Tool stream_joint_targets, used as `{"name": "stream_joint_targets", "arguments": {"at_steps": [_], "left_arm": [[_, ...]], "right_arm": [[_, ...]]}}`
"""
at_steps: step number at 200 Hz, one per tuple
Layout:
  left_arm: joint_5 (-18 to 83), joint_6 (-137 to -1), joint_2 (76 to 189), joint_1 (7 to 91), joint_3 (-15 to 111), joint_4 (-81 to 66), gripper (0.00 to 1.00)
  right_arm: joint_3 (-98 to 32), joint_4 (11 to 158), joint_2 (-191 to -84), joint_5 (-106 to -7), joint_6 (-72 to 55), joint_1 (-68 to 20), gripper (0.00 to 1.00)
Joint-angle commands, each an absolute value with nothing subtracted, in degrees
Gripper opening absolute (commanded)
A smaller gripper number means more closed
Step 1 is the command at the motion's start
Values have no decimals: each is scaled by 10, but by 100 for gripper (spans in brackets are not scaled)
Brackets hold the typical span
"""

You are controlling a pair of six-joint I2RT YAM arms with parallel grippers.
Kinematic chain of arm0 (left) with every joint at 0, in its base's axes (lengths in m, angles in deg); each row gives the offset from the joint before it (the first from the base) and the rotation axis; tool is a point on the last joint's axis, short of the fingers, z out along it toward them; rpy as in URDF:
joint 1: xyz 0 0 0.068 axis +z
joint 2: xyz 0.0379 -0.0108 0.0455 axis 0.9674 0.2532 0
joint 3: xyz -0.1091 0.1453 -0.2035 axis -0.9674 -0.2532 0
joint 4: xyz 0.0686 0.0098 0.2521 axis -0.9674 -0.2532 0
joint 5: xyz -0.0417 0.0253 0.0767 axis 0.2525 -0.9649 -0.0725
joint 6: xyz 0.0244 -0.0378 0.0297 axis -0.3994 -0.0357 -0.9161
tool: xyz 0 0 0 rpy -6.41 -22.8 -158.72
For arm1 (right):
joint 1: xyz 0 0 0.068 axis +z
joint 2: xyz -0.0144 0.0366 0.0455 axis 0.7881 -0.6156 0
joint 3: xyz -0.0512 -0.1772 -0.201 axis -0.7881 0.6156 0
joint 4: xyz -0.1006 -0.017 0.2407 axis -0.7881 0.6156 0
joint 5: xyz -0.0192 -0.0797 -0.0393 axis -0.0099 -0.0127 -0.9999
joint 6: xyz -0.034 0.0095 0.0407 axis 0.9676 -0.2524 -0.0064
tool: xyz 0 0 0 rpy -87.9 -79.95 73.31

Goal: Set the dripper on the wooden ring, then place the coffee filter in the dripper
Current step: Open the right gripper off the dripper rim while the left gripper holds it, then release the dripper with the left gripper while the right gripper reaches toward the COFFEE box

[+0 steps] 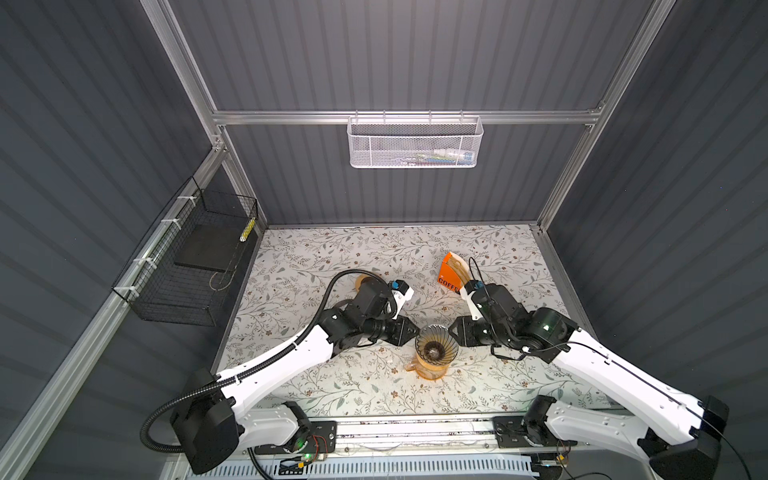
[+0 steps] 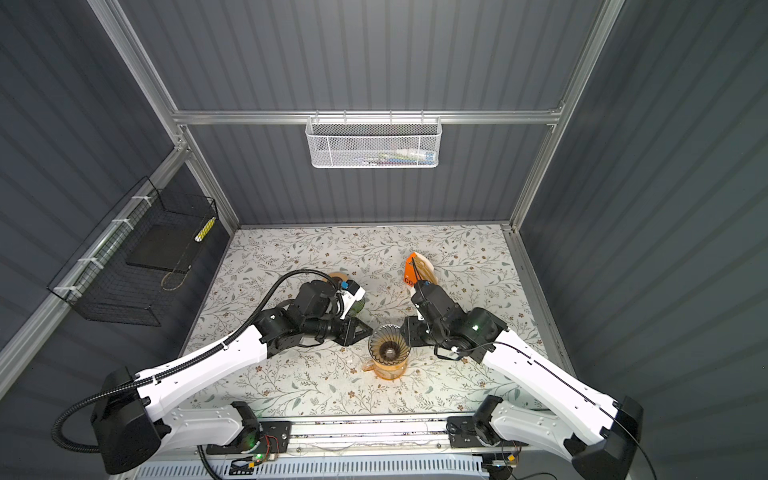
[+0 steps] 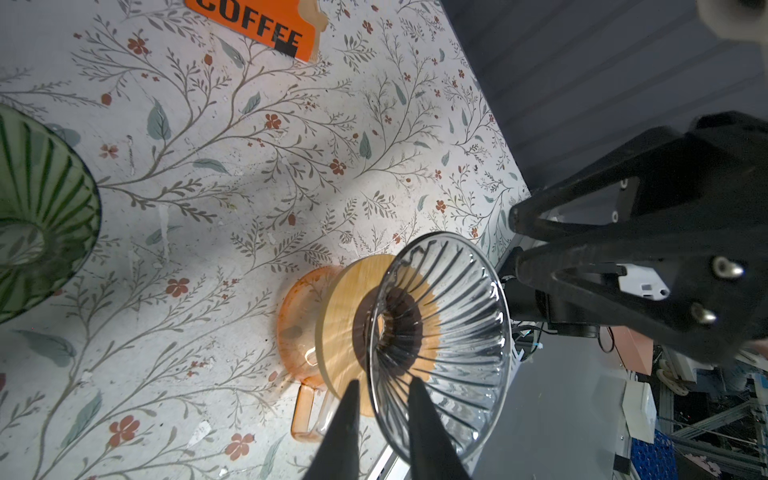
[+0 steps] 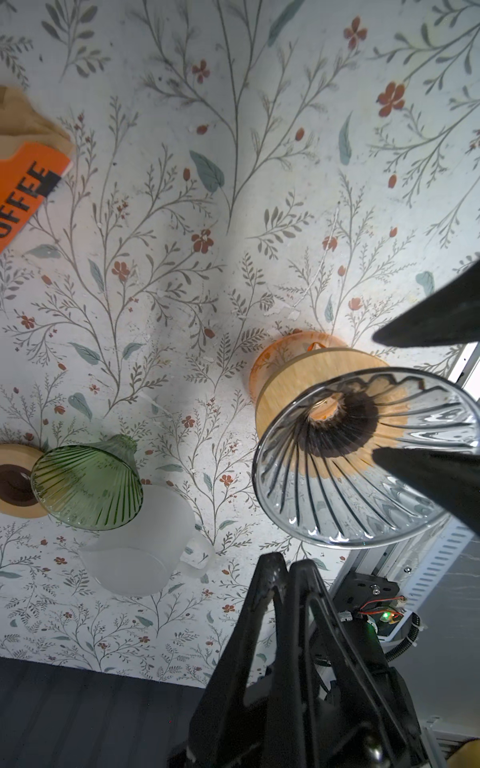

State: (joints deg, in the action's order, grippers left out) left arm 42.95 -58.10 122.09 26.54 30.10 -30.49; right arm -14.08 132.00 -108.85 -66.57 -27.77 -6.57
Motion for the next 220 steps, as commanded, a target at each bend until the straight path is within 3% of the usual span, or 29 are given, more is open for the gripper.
{"name": "stream_joint_targets", "arguments": {"at_steps": [1, 54, 97, 167, 220], "left_arm": [[391, -582, 1203, 263, 327, -329, 22], [274, -558, 1214, 272, 358, -363, 23], [298, -507, 1224, 348, 331, -267, 23], [312, -531, 1271, 377, 354, -206, 23], [330, -518, 1302, 383, 332, -151, 22]], "right_arm": [[-164, 1348, -1076, -694, -263, -70, 42], [-135, 1319, -1042, -681, -221, -160, 33], [-69, 1210, -1044, -614, -190, -297, 28], [-6, 952, -1208, -498, -188, -454, 15], [-27, 856, -1328, -454, -189, -478, 17]]}}
